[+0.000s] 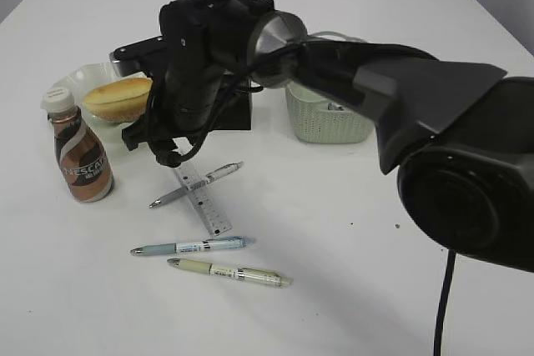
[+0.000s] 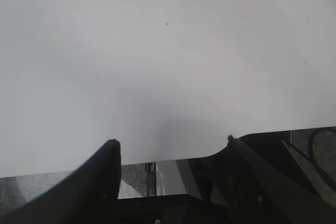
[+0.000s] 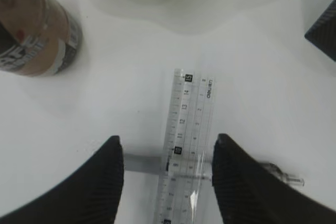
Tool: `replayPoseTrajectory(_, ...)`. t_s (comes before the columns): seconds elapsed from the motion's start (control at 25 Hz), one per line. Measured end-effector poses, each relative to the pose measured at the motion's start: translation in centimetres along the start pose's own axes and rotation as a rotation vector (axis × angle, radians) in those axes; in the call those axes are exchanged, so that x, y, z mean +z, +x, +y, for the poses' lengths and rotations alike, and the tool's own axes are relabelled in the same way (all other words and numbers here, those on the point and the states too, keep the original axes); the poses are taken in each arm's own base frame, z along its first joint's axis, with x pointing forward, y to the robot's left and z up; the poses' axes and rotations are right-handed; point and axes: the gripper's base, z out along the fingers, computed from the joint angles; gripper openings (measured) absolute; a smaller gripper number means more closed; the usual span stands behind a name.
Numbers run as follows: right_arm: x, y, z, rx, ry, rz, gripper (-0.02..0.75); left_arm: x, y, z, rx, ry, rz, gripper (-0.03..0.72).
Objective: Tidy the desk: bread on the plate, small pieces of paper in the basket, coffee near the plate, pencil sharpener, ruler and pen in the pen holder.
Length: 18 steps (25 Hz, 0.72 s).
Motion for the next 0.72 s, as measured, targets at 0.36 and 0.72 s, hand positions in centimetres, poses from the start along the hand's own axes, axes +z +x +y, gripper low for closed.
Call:
replayPoseTrajectory(0.36,3.0,0.2,-0.1,-0.002,0.003,-0.035,0.403,0.0,0.0,0.0,0.0,0.0,0.0,0.457)
replayPoseTrajectory(0.72,5.3,0.7,-0.3,0.0,0.005,-0.05,0.404,0.0,0.0,0.0,0.001,-0.003,-0.001,0.458)
